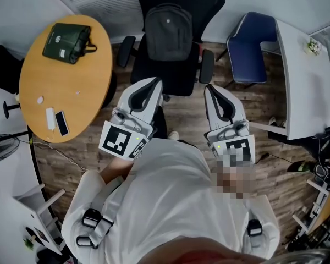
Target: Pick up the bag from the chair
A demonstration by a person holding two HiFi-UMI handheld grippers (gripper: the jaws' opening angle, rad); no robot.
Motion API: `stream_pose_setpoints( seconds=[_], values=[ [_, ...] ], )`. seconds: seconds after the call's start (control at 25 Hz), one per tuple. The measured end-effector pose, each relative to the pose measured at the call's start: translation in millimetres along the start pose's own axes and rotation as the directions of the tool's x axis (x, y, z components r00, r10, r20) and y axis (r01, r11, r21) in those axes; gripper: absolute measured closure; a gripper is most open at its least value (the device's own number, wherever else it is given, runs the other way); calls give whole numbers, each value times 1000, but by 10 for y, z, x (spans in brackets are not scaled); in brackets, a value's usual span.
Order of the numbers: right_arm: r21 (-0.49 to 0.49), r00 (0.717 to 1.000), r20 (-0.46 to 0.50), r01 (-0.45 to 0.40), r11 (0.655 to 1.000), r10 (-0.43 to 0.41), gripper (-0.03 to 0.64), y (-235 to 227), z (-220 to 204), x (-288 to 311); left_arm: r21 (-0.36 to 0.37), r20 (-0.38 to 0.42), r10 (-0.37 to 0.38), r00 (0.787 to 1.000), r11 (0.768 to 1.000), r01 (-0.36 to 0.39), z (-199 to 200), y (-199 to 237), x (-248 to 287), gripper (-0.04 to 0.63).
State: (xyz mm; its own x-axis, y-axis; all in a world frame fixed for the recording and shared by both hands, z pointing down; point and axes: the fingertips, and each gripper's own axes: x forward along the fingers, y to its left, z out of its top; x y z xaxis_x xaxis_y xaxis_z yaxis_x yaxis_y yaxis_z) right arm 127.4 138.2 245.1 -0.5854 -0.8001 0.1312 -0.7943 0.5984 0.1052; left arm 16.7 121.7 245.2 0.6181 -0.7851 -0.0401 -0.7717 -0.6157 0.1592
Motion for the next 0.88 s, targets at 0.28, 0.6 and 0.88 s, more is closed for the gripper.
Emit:
stream_pose_setpoints(
  seconds=[0.28, 0.6, 0.88],
  values=[
    [-23, 1000, -7, 3, 1000, -3, 613, -96, 78, 566, -2, 0, -25, 1000, 1000, 25, 53, 520, 273, 594],
    [-39, 1000, -12, 24, 999, -25, 614, -274, 190, 1285, -22, -7, -63, 998, 998, 63, 102, 1115, 675, 594],
    [-42, 999, -29, 35, 998, -36, 614, -431, 222, 1915, -38, -19, -75, 997, 997, 74, 108, 1685, 1001, 594]
  ],
)
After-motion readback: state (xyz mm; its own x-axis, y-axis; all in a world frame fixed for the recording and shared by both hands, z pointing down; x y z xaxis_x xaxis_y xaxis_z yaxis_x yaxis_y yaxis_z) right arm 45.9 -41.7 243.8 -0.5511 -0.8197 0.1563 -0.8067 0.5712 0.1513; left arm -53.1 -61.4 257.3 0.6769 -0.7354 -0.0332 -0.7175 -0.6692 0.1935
